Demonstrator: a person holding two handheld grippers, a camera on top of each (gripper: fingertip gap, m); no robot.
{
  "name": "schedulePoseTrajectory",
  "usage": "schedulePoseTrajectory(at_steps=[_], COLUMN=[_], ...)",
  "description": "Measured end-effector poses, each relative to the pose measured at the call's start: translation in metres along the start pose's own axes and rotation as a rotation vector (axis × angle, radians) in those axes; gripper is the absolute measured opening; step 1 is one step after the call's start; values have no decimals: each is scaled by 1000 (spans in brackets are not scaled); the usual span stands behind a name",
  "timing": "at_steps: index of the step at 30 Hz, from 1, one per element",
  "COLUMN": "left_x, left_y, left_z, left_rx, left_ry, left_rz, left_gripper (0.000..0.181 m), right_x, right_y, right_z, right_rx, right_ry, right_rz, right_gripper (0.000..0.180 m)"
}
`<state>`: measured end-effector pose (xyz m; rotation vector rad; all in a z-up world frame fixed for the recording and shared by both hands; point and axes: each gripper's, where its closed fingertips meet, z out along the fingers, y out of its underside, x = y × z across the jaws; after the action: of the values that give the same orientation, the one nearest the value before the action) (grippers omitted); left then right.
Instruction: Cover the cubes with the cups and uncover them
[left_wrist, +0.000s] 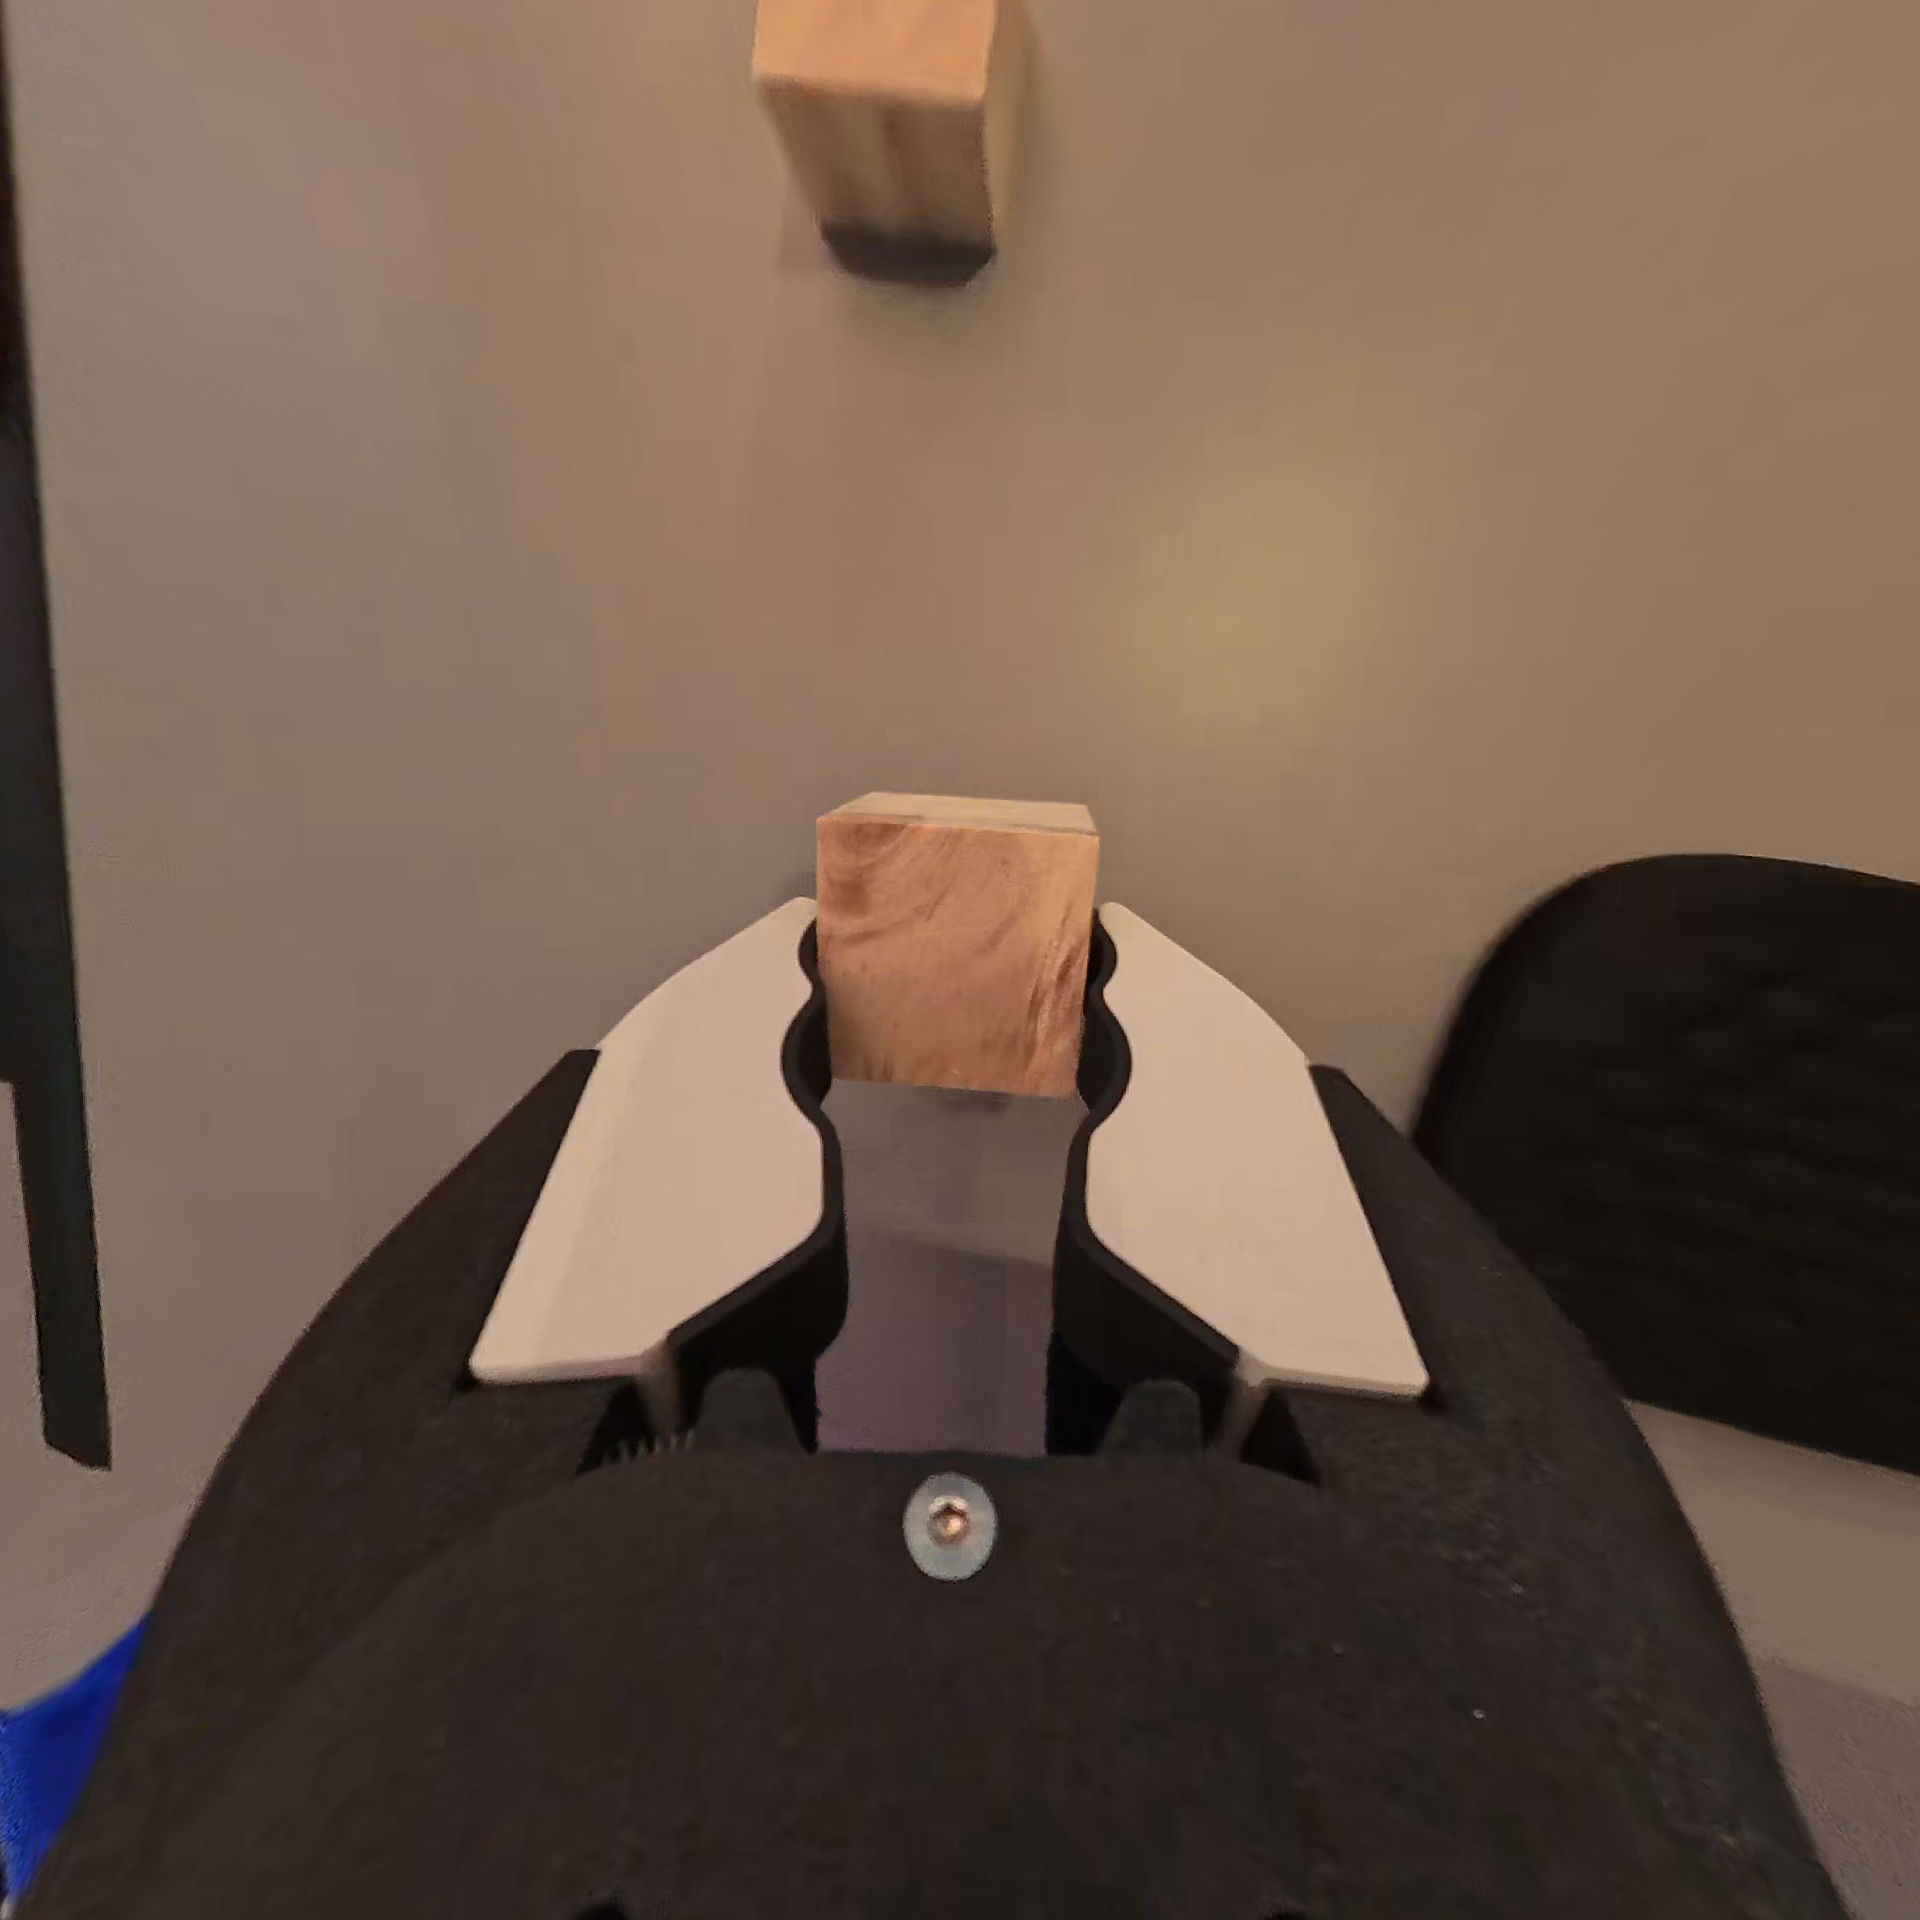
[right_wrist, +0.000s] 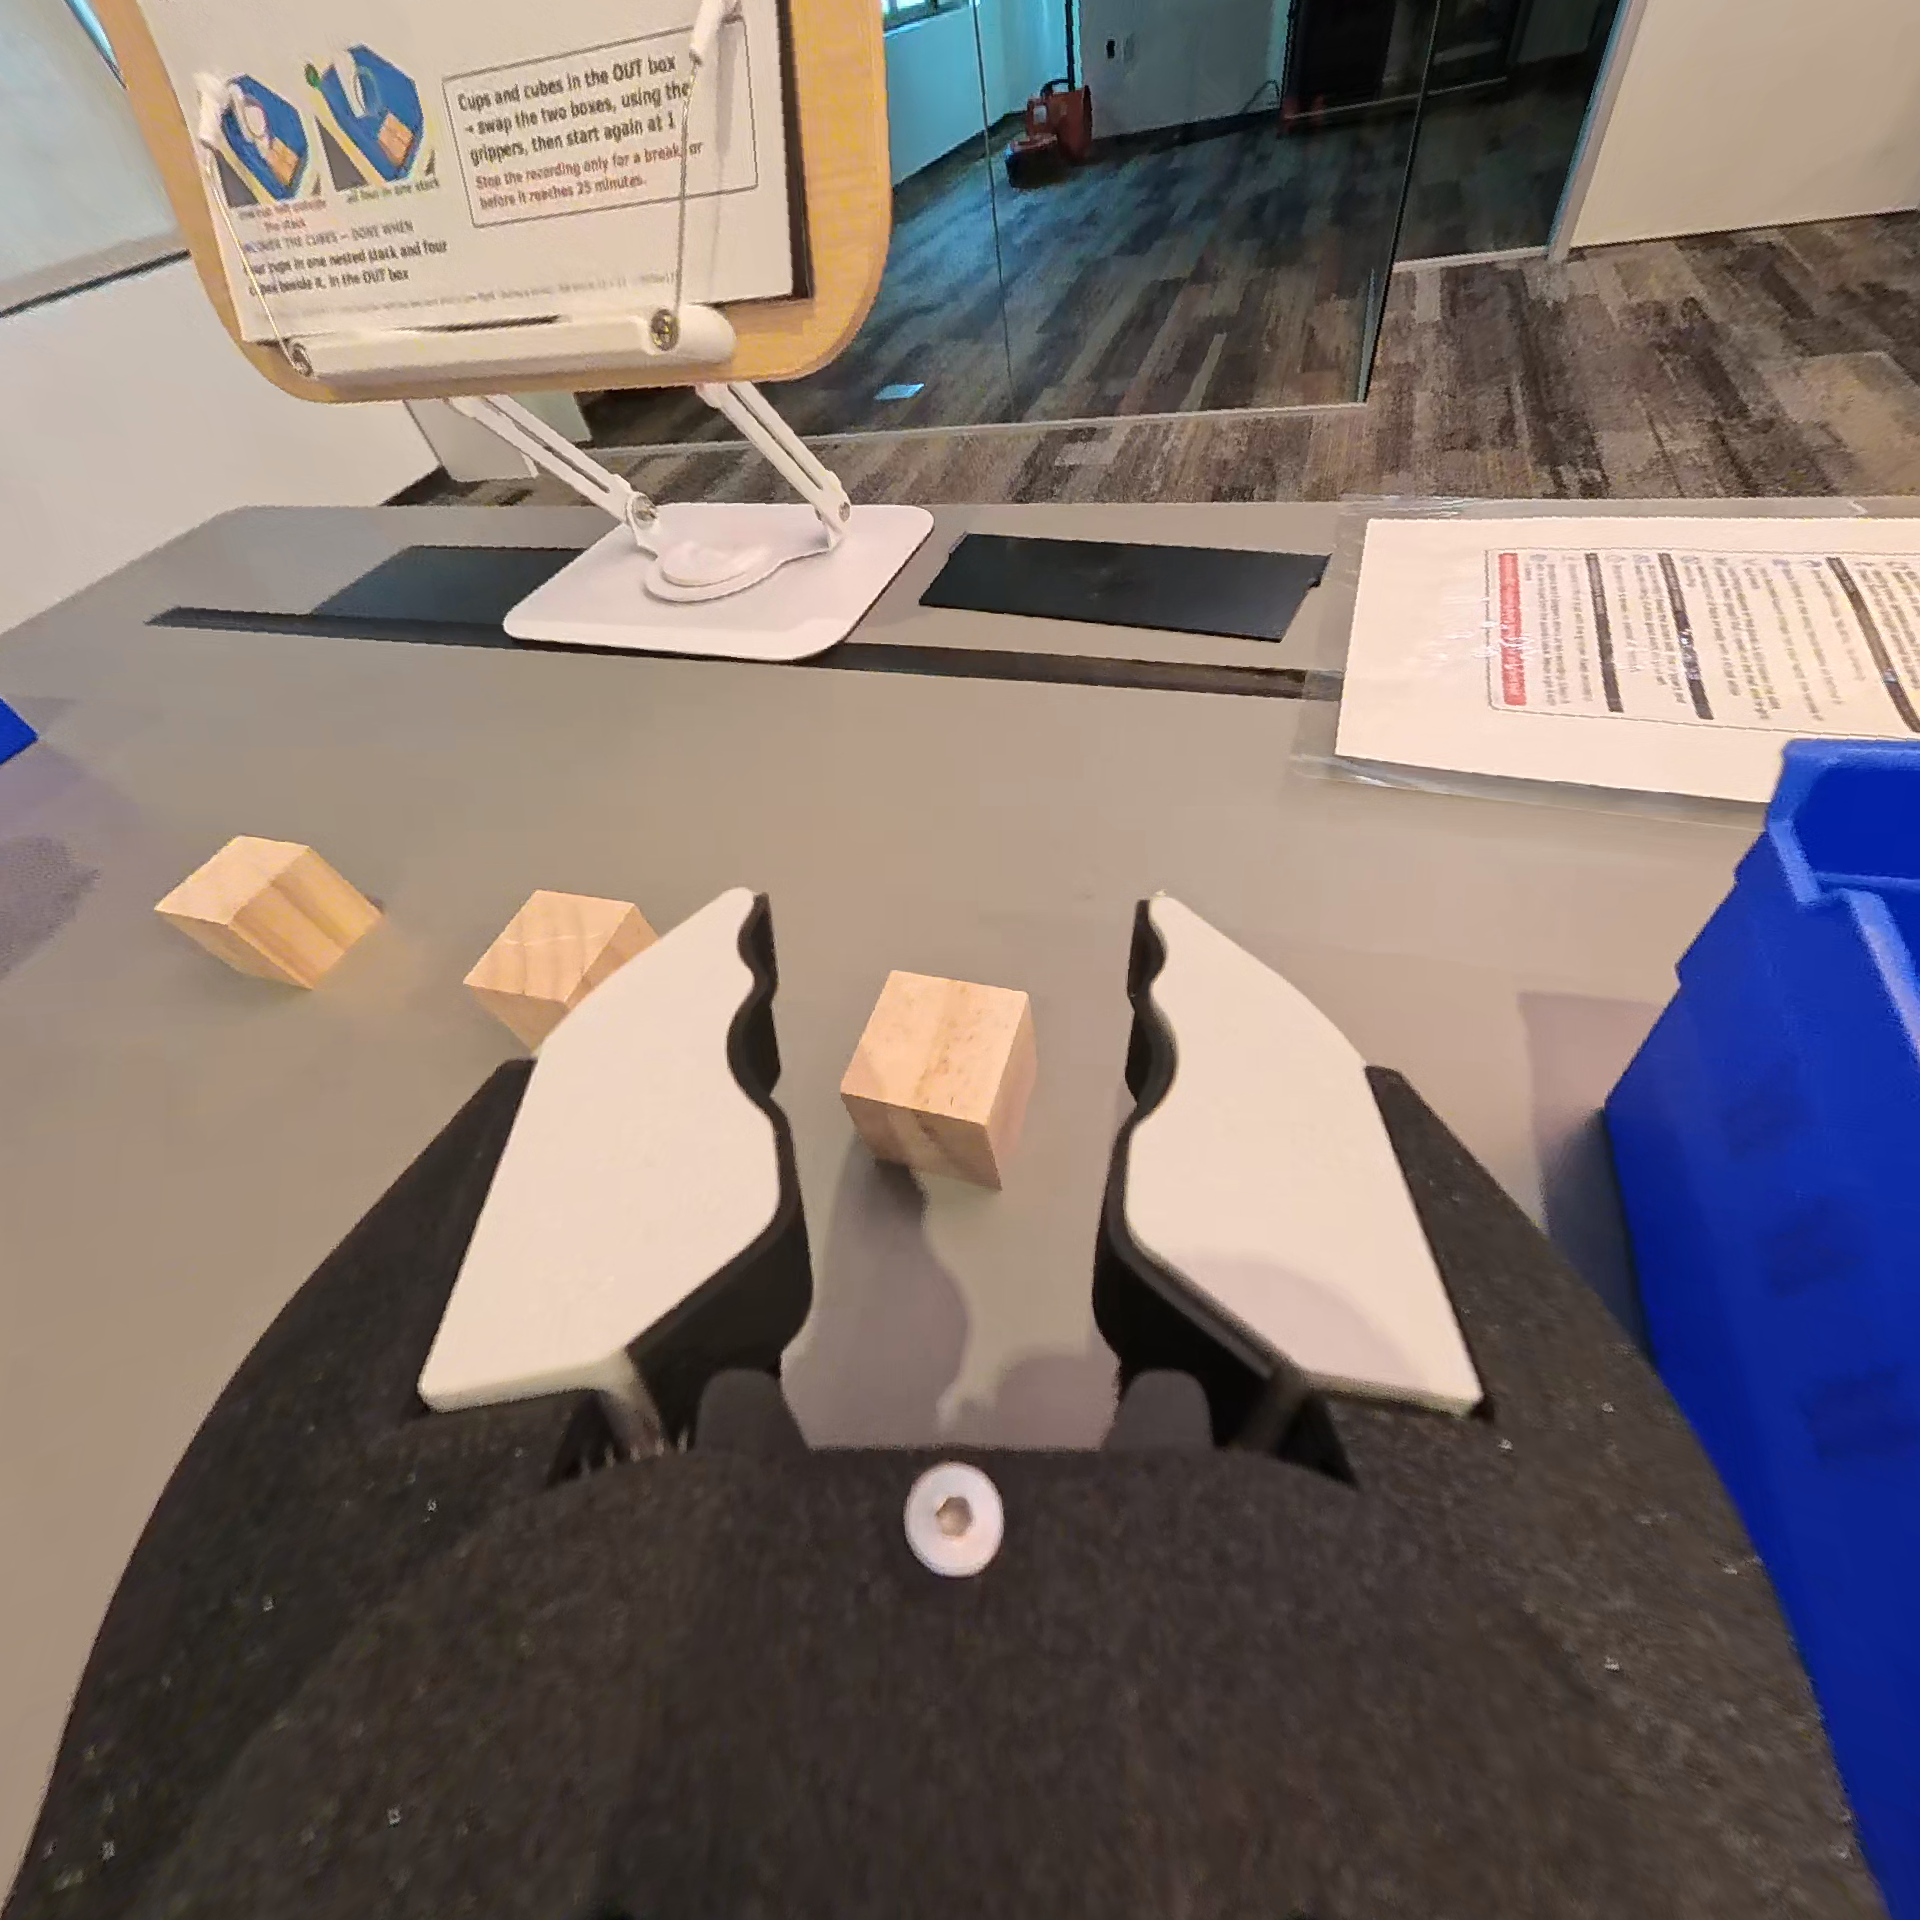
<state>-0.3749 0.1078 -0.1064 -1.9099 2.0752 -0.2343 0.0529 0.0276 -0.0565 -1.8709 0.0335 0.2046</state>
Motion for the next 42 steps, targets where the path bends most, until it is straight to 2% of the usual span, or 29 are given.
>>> schedulePoseTrajectory(at_steps=[4,9,23,24,27,30,31,34,36,38,42], left_x=[-17,-19,-26,-26,-26,-29,-31,-48,-67,-82,-88], left_y=[-5,-5,6,5,2,-10,-17,-29,-8,31,106], left_z=[21,29,45,45,38,10,-7,-86,-138,-172,-199], left_rx=[24,14,-47,-41,-27,67,134,389,491,477,327], left_ry=[-5,22,48,52,34,-40,-87,-263,-368,-424,-462], left_rz=[11,76,66,52,23,8,0,-60,-167,-284,-431], left_gripper=[45,45,45,45,62,67,63,48,45,34,42], right_x=[2,2,2,2,2,2,2,1,1,0,0], right_y=[5,7,12,12,12,13,13,13,15,17,20], right_z=[3,6,8,8,8,8,8,9,9,10,11], right_rx=[-37,-48,-78,-80,-79,-82,-83,-87,-98,-110,-127], right_ry=[20,32,47,47,47,45,46,43,48,47,51], right_rz=[-35,-61,-97,-98,-101,-100,-101,-104,-113,-121,-133], right_gripper=[65,64,64,64,64,64,64,64,64,64,65])
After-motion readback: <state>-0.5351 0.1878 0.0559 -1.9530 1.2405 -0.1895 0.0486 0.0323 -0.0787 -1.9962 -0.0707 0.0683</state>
